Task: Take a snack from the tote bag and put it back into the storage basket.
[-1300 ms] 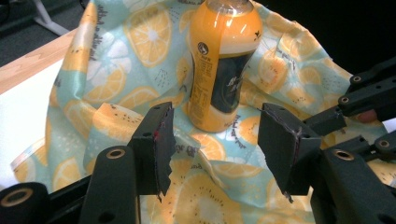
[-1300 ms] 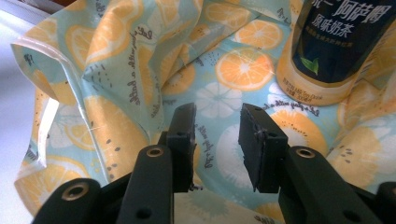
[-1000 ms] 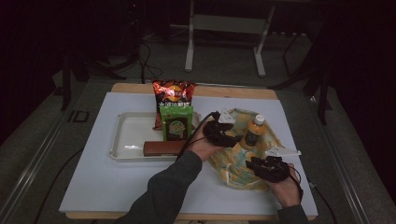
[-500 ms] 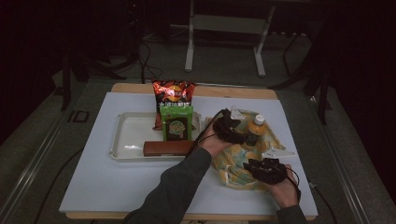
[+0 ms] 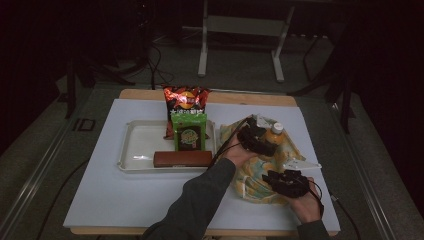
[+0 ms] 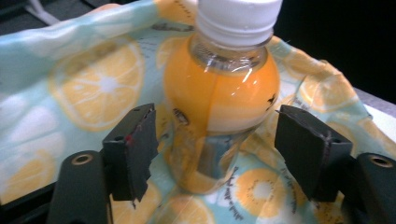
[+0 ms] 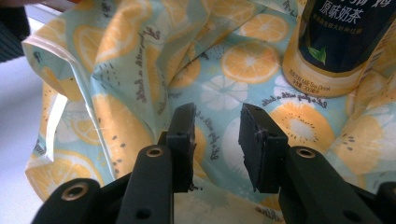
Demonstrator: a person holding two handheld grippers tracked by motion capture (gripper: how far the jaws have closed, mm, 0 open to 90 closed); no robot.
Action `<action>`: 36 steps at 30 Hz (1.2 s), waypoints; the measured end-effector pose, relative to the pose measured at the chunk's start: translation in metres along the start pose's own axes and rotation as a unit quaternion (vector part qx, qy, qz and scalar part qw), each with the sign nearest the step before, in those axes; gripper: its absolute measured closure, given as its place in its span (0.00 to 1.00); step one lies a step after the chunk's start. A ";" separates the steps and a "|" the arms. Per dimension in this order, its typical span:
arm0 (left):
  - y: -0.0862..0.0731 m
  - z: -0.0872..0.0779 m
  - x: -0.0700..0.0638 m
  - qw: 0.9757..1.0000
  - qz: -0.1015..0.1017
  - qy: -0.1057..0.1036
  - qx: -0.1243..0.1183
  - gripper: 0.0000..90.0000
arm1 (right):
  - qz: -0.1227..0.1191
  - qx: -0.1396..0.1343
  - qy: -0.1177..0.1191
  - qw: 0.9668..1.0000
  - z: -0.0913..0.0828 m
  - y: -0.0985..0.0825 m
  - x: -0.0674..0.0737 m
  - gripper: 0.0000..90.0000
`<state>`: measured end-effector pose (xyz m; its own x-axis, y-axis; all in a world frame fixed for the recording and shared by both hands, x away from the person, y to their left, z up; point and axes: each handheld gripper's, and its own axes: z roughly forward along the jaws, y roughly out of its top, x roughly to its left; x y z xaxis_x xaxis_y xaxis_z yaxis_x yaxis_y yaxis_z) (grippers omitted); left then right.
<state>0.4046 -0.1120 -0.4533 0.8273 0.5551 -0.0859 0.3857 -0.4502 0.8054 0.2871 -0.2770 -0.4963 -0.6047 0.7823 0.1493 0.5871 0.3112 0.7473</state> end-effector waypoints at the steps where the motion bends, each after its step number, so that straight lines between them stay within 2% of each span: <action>1: 0.000 0.001 0.001 1.000 -0.002 0.000 0.000 0.31 | 0.000 0.000 0.001 1.000 0.000 0.000 0.001 0.73; 3: 0.002 0.005 0.002 1.000 -0.007 -0.005 0.003 0.30 | -0.002 0.002 0.002 1.000 0.002 0.001 0.002 0.73; 7: 0.005 0.010 -0.001 1.000 -0.002 -0.006 0.006 0.29 | -0.001 0.002 0.005 1.000 0.002 0.001 0.002 0.73; 15: 0.012 0.023 -0.003 1.000 -0.010 0.006 0.015 0.29 | 0.000 0.000 0.004 1.000 0.001 0.000 0.001 0.73; 19: 0.013 0.030 -0.006 1.000 -0.012 0.016 0.021 0.29 | 0.001 0.001 0.005 1.000 0.002 0.000 0.000 0.73; 20: 0.012 0.033 -0.007 0.999 -0.010 0.024 0.026 0.30 | 0.003 0.001 0.004 1.000 0.001 -0.001 0.000 0.73; 26: 0.013 0.035 -0.008 0.999 -0.004 0.032 0.030 0.32 | 0.005 0.000 0.004 1.000 0.001 -0.002 -0.003 0.73; 36: 0.012 0.031 -0.008 0.999 0.004 0.027 0.036 0.34 | 0.007 0.004 0.002 1.000 0.002 -0.003 -0.003 0.73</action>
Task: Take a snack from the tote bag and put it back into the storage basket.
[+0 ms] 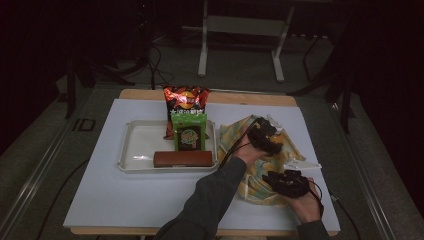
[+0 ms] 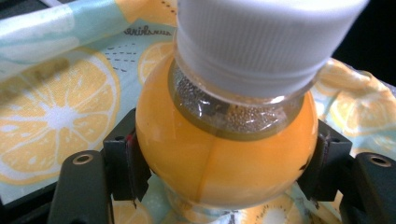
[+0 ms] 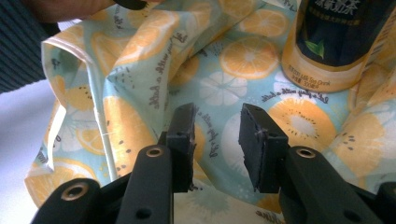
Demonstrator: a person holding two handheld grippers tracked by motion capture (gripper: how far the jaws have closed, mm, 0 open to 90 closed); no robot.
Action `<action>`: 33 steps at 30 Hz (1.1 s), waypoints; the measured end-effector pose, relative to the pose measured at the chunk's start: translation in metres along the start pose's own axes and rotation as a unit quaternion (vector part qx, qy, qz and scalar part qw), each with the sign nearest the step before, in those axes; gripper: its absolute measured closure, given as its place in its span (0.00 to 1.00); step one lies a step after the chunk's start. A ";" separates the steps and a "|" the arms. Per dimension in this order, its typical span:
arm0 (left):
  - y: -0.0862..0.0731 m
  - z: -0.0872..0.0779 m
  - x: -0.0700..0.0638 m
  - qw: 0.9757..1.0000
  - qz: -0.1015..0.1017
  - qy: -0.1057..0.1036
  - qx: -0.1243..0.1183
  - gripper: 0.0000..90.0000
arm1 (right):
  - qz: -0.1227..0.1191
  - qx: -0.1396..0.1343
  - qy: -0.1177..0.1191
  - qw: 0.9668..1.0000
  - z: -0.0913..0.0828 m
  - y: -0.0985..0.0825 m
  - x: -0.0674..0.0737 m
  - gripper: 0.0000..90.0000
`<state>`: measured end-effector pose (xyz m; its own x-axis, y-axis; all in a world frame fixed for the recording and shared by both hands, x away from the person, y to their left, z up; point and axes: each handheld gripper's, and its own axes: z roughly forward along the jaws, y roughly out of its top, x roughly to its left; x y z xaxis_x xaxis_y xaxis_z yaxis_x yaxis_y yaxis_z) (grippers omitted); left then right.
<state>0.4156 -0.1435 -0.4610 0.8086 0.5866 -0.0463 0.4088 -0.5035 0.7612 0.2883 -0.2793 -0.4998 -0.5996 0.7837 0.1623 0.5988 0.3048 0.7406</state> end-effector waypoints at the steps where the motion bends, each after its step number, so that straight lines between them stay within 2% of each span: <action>1: 0.000 0.000 0.000 1.000 0.000 0.000 0.000 0.34 | 0.000 0.000 0.000 1.000 0.000 0.000 0.000 0.73; 7: -0.004 -0.009 0.005 1.000 0.003 -0.006 0.005 0.34 | 0.000 0.001 -0.001 1.000 0.001 -0.001 -0.001 0.73; 14: -0.007 -0.025 0.008 1.000 0.011 -0.023 -0.008 0.34 | 0.000 0.002 -0.003 1.000 0.002 -0.001 -0.001 0.73; 19: -0.008 -0.031 0.008 1.000 0.014 -0.022 -0.010 0.34 | -0.002 0.001 -0.002 1.000 0.003 -0.001 0.000 0.73; 26: -0.008 -0.047 0.011 0.999 0.006 -0.031 -0.025 0.34 | 0.000 0.004 -0.003 1.000 0.003 -0.001 0.000 0.73; 28: -0.008 -0.052 0.011 0.999 0.008 -0.037 -0.031 0.34 | -0.001 0.004 -0.002 1.000 0.003 -0.001 0.000 0.73; 33: -0.006 -0.063 0.008 0.999 0.018 -0.034 -0.031 0.34 | -0.003 0.005 -0.003 1.000 0.004 -0.001 0.001 0.73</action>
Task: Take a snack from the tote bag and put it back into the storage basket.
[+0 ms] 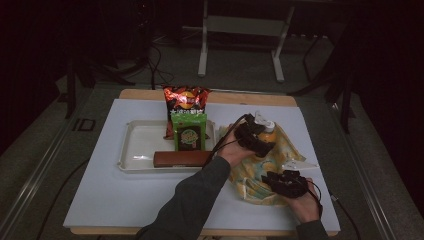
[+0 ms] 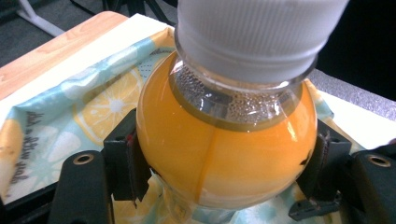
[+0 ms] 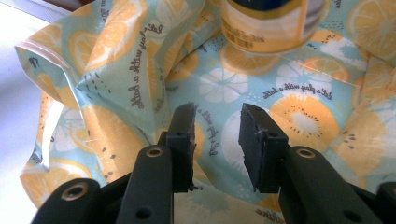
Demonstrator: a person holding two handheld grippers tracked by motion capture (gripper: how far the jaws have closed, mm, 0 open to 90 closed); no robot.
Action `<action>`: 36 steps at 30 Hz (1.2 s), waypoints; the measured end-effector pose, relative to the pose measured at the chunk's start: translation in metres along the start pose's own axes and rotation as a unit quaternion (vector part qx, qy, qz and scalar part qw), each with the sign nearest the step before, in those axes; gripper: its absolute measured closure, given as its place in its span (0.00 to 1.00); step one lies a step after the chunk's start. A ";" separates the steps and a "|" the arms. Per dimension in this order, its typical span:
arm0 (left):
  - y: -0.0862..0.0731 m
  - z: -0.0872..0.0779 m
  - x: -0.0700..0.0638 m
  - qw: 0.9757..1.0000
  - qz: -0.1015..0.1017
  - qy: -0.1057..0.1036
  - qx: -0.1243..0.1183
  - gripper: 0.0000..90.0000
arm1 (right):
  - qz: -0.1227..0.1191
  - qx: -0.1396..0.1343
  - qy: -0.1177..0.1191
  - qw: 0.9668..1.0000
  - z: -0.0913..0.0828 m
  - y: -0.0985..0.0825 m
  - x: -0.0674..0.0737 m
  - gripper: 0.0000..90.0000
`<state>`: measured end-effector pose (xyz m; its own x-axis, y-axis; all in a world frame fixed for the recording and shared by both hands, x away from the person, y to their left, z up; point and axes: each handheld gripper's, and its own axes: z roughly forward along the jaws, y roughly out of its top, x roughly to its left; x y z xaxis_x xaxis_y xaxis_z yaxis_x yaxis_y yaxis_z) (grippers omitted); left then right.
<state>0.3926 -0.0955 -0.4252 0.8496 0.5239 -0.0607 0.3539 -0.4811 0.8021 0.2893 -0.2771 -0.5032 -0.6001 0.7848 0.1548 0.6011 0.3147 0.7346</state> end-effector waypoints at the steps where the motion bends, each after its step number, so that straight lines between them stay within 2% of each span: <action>1: 0.001 -0.002 -0.001 1.000 -0.002 -0.001 -0.002 0.34 | -0.001 0.000 0.000 1.000 0.000 0.000 0.000 0.73; 11: 0.006 -0.021 -0.006 1.000 -0.005 -0.014 -0.013 0.34 | -0.004 0.003 0.001 1.000 0.003 0.000 0.001 0.73; 18: 0.005 -0.029 -0.007 1.000 -0.006 -0.017 -0.012 0.34 | -0.003 0.001 0.000 1.000 0.001 0.000 -0.001 0.73; 20: 0.006 -0.035 -0.010 1.000 -0.010 -0.024 -0.017 0.34 | -0.002 0.000 0.001 1.000 0.001 0.000 -0.001 0.73; 27: 0.008 -0.050 -0.016 0.999 -0.002 -0.036 -0.025 0.34 | -0.003 0.001 0.000 1.000 0.001 0.000 -0.002 0.73; 36: 0.005 -0.062 -0.015 0.999 -0.008 -0.042 -0.027 0.34 | -0.001 -0.002 -0.002 1.000 0.000 -0.001 -0.004 0.73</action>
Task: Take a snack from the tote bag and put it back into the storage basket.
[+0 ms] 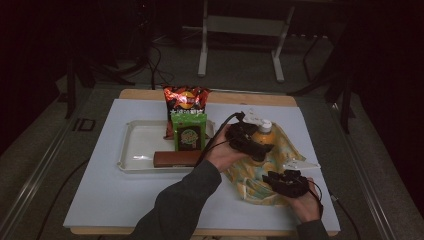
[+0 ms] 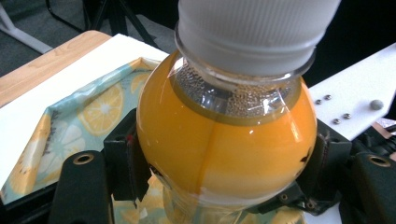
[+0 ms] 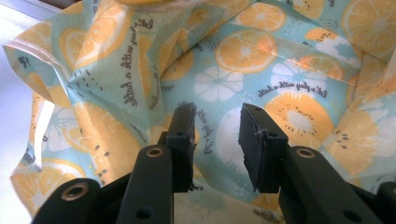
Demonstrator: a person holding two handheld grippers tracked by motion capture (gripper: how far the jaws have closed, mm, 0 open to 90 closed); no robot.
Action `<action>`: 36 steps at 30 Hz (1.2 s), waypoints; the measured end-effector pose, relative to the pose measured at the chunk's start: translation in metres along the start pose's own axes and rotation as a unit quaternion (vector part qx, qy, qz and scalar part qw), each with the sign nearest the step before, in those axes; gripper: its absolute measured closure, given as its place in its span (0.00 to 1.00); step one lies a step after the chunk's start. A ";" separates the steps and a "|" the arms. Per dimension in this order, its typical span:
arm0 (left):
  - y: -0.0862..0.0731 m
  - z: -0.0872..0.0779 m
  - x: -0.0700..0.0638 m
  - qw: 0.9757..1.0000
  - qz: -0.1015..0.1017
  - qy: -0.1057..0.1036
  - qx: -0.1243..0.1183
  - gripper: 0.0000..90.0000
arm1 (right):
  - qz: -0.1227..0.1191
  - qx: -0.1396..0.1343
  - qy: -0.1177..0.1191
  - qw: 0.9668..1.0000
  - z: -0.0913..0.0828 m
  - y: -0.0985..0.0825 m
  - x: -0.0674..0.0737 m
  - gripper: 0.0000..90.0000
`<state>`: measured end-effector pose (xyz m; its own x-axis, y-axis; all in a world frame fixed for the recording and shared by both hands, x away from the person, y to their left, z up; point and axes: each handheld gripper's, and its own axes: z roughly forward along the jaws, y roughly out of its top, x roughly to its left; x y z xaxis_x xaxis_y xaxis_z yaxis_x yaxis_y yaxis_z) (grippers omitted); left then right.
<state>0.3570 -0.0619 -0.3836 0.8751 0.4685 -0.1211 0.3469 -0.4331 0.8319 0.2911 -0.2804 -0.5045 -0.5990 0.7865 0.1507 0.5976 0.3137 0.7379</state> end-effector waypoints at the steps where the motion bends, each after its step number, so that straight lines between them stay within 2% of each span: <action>1: -0.001 -0.004 0.000 1.000 -0.002 -0.001 -0.001 0.34 | 0.001 0.001 0.000 1.000 0.000 0.000 0.000 0.73; 13: -0.011 -0.026 -0.003 1.000 0.002 0.001 -0.004 0.34 | 0.003 0.005 0.000 1.000 0.001 -0.001 0.000 0.73; 26: -0.024 -0.048 0.005 1.000 0.002 0.014 -0.001 0.34 | 0.004 0.006 -0.001 1.000 0.001 -0.001 0.000 0.73; 36: -0.033 -0.059 0.012 1.000 -0.006 0.022 -0.004 0.34 | 0.005 0.005 -0.002 1.000 0.001 -0.002 -0.001 0.73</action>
<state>0.3364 0.0034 -0.3800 0.8558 0.5062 -0.1068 0.3537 -0.4218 0.8348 0.2909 -0.2814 -0.5067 -0.5913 0.7914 0.1555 0.6090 0.3117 0.7293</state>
